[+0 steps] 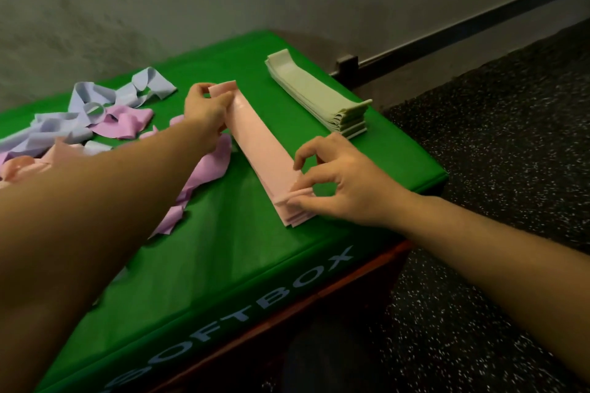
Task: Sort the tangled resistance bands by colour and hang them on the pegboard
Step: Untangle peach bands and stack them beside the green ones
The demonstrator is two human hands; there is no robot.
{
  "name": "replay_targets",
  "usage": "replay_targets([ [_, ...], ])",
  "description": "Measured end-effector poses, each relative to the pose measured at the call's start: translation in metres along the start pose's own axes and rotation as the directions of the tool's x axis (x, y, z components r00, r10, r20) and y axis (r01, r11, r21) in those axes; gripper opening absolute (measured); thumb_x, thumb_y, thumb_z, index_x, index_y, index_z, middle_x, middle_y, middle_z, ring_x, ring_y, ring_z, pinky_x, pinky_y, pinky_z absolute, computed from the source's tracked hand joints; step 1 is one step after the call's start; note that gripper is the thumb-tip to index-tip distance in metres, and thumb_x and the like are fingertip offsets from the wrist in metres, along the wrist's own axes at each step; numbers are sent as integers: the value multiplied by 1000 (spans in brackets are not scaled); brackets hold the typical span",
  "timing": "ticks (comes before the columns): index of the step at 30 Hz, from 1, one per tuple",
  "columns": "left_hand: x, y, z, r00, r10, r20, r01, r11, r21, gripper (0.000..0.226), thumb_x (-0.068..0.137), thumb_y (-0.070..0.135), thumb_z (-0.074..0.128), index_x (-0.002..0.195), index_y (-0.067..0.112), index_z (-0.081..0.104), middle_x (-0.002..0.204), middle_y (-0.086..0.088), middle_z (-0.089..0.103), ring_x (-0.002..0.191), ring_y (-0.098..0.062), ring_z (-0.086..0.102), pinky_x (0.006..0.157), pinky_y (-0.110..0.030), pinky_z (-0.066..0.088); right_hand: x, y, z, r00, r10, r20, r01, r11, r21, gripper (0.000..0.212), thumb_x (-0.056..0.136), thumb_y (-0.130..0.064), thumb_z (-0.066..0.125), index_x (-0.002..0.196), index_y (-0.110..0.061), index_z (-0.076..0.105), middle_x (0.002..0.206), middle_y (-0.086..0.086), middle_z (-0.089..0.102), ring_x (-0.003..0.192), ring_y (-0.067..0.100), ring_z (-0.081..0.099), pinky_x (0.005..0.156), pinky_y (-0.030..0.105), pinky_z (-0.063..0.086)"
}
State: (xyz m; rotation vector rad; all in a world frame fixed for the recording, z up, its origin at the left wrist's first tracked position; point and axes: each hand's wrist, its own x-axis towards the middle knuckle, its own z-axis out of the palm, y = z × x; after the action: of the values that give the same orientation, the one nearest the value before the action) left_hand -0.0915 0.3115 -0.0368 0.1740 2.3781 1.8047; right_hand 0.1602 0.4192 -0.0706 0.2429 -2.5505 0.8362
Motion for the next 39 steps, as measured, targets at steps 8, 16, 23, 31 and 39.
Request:
replay_targets([
  [8, 17, -17, 3, 995, 95, 38, -99, 985, 144, 33, 89, 35, 72, 114, 17, 61, 106, 3, 62, 89, -9, 57, 82, -29, 52, 2, 16, 15, 993, -118, -28, 117, 993, -24, 17, 85, -33, 77, 96, -20, 78, 90, -10, 71, 81, 16, 53, 71, 40, 50],
  [16, 33, -27, 2, 988, 146, 58, -156, 891, 426, 36, 88, 38, 73, 118, 22, 62, 123, -3, 62, 109, -20, 60, 97, -37, 51, -2, 18, 17, 990, -85, 110, 92, 994, -57, 24, 85, -50, 66, 93, -30, 76, 90, -15, 61, 86, 4, 42, 78, 31, 41],
  [23, 13, -3, -22, 963, 228, 143, -268, 863, 428, 33, 100, 27, 58, 130, 13, 62, 139, -6, 57, 106, -15, 62, 91, -24, 49, 8, 9, 10, 997, 35, 68, -41, 995, 96, 31, 87, -51, 58, 94, -25, 74, 86, -18, 61, 88, 6, 54, 81, 27, 43],
  [31, -49, -4, -121, 890, 360, 279, -454, 754, 474, 19, 99, 22, 57, 113, 14, 67, 110, 1, 66, 86, -7, 59, 73, -19, 46, 51, -47, 16, 997, 80, 11, -81, 986, 148, 21, 88, -34, 63, 92, -16, 73, 87, -3, 69, 79, 4, 55, 69, 13, 40],
  [39, -99, -36, -260, 789, 562, 247, -583, 560, 588, 14, 90, 12, 64, 98, 23, 68, 104, 4, 61, 94, -11, 53, 81, -33, 43, 104, -111, 69, 986, 128, 103, -148, 966, 214, 8, 92, -18, 67, 97, -16, 73, 89, 0, 69, 75, 12, 59, 71, 22, 45],
])
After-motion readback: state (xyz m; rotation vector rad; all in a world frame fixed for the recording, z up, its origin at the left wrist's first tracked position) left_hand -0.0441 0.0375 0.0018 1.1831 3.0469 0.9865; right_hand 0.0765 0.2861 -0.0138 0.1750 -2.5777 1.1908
